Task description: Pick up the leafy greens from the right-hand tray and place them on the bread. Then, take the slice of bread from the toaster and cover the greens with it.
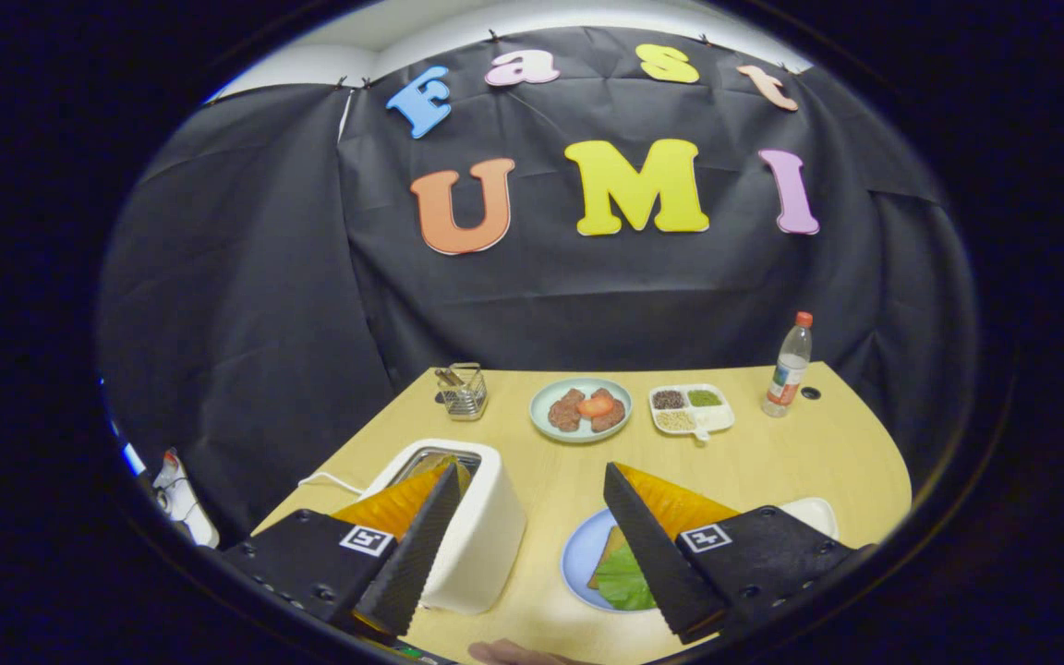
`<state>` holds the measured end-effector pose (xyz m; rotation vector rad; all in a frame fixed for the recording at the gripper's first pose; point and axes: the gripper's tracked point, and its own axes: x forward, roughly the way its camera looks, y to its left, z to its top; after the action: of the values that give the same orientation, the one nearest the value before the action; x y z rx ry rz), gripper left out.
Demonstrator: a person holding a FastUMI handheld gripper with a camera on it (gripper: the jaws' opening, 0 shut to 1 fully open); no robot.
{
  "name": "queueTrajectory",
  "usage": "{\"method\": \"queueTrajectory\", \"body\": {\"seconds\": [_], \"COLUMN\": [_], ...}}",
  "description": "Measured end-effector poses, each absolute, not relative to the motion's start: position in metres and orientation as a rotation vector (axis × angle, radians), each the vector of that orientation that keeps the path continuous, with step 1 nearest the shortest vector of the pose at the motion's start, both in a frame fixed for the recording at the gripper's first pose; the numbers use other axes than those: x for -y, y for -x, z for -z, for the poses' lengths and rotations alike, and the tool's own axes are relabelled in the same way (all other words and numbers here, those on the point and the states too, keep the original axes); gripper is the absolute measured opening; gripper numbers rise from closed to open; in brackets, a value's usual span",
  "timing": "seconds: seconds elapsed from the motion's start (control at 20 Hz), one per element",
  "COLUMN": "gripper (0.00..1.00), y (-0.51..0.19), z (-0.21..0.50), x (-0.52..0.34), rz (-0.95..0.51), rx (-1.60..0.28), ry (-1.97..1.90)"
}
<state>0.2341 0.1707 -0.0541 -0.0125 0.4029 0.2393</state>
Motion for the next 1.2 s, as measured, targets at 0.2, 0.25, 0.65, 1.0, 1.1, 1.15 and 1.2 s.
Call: {"method": "queueTrajectory", "body": {"seconds": [0.2,0.25,0.65,1.0,1.1,1.15,1.2], "gripper": [0.97,0.97,0.73,0.17,0.09,0.08,0.09], "y": [-0.245,-0.248,-0.269,-0.259,-0.254,-0.253,-0.252], "z": [0.071,0.077,0.118,0.132,0.119,0.11,0.099], "x": [-0.213,-0.221,-0.237,-0.25,-0.255,-0.257,-0.258], "rz": [-0.256,-0.258,-0.17,-0.125,-0.122,-0.126,-0.124], "rx": [-0.467,-0.48,-0.559,-0.667,-0.645,-0.621,-0.596], "ry": [0.028,0.036,0.064,0.001,0.004,0.012,0.018]}}
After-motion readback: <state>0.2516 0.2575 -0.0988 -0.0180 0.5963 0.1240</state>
